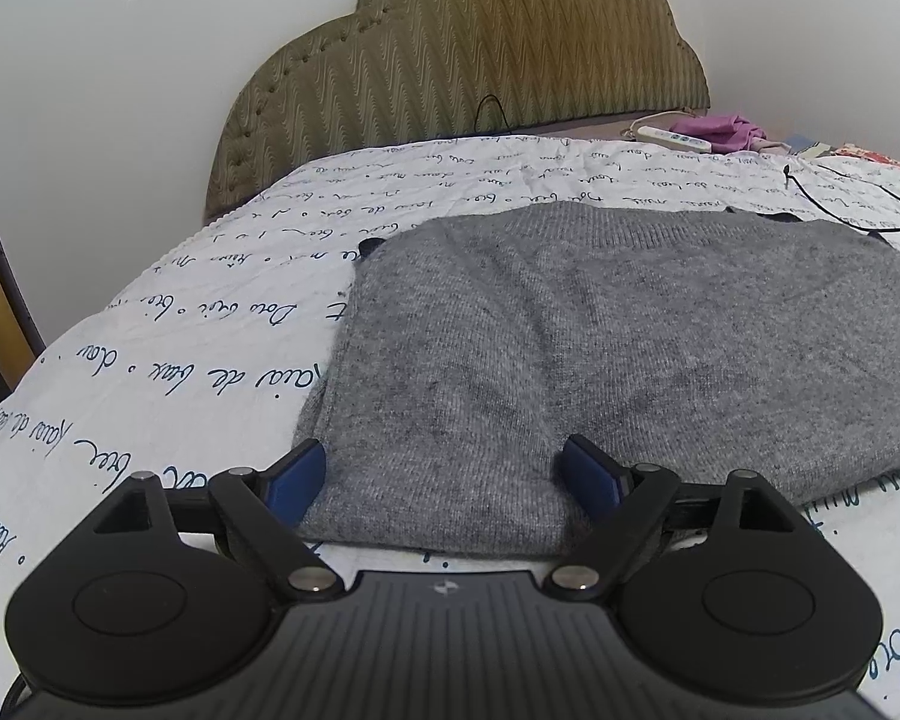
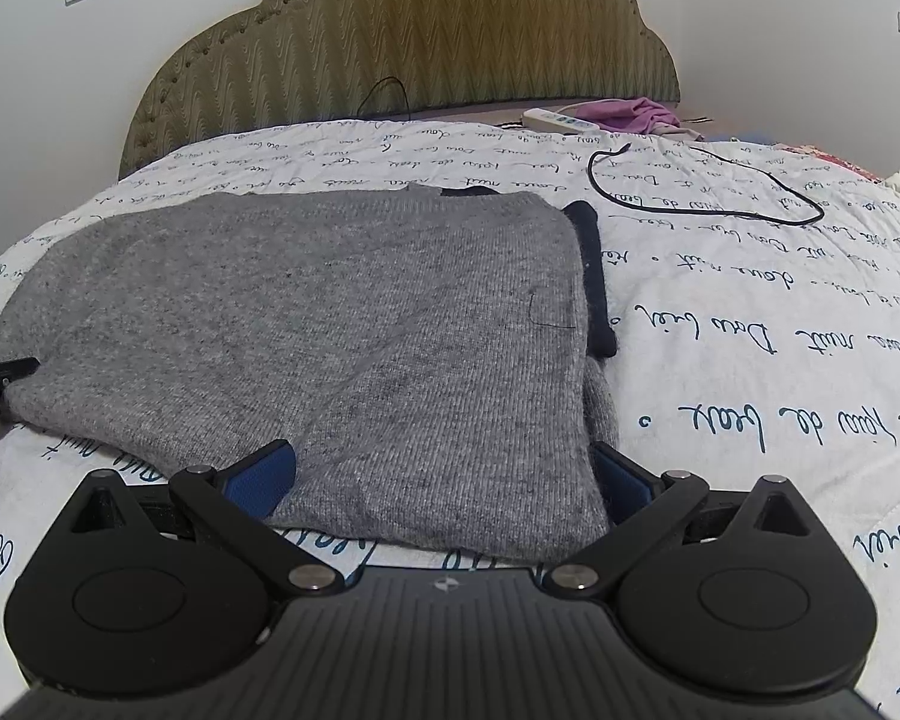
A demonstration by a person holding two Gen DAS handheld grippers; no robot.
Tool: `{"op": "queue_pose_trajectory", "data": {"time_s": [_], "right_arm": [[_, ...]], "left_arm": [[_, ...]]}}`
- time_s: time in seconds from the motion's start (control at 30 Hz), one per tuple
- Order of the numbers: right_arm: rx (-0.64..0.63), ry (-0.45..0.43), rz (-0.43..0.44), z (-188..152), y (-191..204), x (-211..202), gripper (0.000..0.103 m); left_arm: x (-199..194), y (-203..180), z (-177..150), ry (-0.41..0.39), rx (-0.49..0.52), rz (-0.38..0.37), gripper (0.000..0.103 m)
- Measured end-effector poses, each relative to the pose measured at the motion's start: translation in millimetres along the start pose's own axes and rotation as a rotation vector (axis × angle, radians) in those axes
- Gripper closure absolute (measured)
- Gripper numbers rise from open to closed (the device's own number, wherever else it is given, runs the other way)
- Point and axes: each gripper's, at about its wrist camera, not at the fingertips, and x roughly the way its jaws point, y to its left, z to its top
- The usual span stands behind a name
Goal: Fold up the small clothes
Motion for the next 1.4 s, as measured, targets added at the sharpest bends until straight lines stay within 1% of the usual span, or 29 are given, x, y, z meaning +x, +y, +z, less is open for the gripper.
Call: {"op": "queue_pose_trajectory", "data": {"time_s": [0.2, 0.37, 0.53, 0.7, 0.83, 0.97, 1.07, 1.23, 1.4], "right_arm": [[-0.004, 0.001, -0.004, 0.0, 1.4, 0.0, 0.000], [-0.004, 0.004, -0.003, 0.3, 1.6, -0.5, 0.000], [-0.011, 0.007, -0.009, 0.5, 3.1, -1.3, 0.000], [-0.012, -0.003, -0.016, -0.1, 4.3, -4.2, 0.000], [0.011, -0.026, -0.032, -0.9, 5.1, -12.9, 0.000], [0.026, -0.039, -0.016, 4.1, 11.9, -21.7, 0.000], [-0.013, -0.055, -0.021, 11.6, 24.5, -27.1, 0.000], [-0.091, -0.075, 0.009, 24.5, 48.0, -33.9, 0.000], [-0.184, -0.084, 0.028, 31.7, 75.0, -34.5, 0.000]], "left_arm": [[0.6, -0.3, 0.1, 0.001, 0.002, -0.004, 0.011], [0.0, -2.9, -0.5, 0.000, 0.015, 0.008, 0.010], [0.8, -3.3, -0.3, 0.003, 0.016, 0.024, 0.003], [0.4, -3.1, -0.5, 0.004, 0.016, 0.030, 0.002], [0.5, -2.6, -0.7, 0.006, 0.011, 0.027, 0.002], [0.7, -2.5, -0.7, 0.007, 0.010, 0.027, 0.002], [0.8, -2.5, -0.7, 0.007, 0.009, 0.026, 0.002], [0.6, -2.4, -0.5, 0.011, 0.010, 0.026, 0.002], [-5.9, -0.1, 3.1, 0.023, 0.045, 0.030, 0.002]]}}
